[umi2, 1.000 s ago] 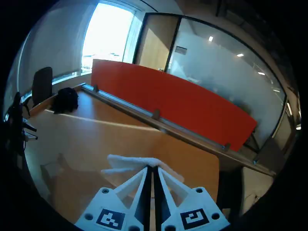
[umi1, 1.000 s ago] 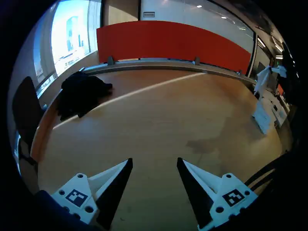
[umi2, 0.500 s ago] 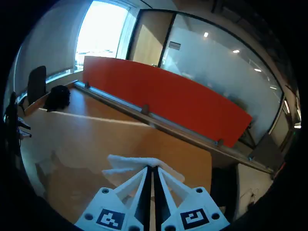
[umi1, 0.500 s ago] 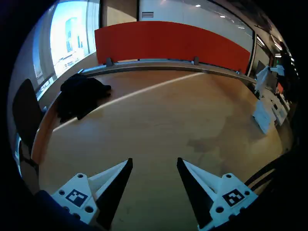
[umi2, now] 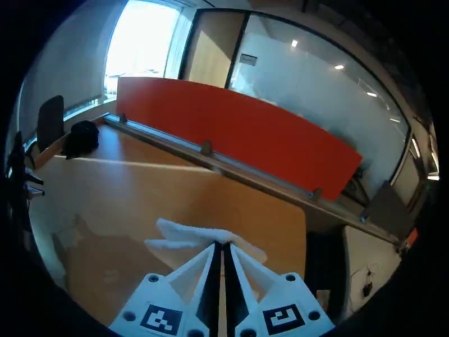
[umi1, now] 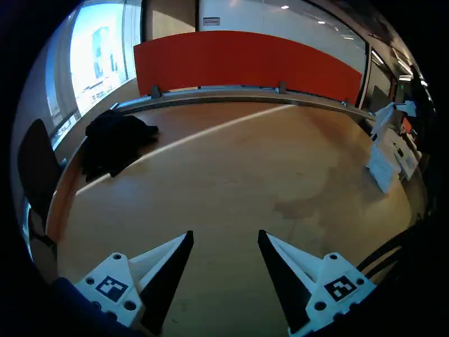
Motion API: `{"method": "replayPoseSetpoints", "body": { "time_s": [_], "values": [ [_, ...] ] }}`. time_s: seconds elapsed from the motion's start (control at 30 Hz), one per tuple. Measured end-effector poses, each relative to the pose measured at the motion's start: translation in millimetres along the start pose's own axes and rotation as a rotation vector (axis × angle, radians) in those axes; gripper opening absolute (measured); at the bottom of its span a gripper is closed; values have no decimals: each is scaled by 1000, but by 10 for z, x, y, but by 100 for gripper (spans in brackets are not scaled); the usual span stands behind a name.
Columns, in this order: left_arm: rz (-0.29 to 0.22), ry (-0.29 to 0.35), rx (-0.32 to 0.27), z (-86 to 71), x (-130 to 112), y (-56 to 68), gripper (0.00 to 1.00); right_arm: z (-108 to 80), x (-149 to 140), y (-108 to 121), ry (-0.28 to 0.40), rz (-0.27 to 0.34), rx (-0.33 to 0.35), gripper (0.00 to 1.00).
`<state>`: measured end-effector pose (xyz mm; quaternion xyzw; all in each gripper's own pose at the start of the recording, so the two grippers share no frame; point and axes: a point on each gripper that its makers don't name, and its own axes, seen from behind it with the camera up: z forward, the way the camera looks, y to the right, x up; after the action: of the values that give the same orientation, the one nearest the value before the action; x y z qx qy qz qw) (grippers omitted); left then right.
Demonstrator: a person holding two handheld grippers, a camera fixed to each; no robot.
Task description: Fold towel
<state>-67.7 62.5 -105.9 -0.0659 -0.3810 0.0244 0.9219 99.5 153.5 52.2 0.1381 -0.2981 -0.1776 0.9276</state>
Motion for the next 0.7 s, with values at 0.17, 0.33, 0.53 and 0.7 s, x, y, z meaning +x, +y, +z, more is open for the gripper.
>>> {"method": "replayPoseSetpoints", "body": {
  "time_s": [0.17, 0.33, 0.53, 0.7],
  "values": [
    [5, 1, -5, -8, -4, 31, 85, -139, -366, 62, -48, 27, -18, 5],
    [9, 0, -10, -14, -20, 63, 85, -264, -804, 94, -107, 66, -37, 5],
    [18, -3, -14, -21, -43, 101, 85, -365, -1206, 108, -158, 111, -60, 5],
    [23, -4, -15, -31, -57, 117, 85, -410, -1447, 129, -189, 143, -78, 5]
  ]
}}
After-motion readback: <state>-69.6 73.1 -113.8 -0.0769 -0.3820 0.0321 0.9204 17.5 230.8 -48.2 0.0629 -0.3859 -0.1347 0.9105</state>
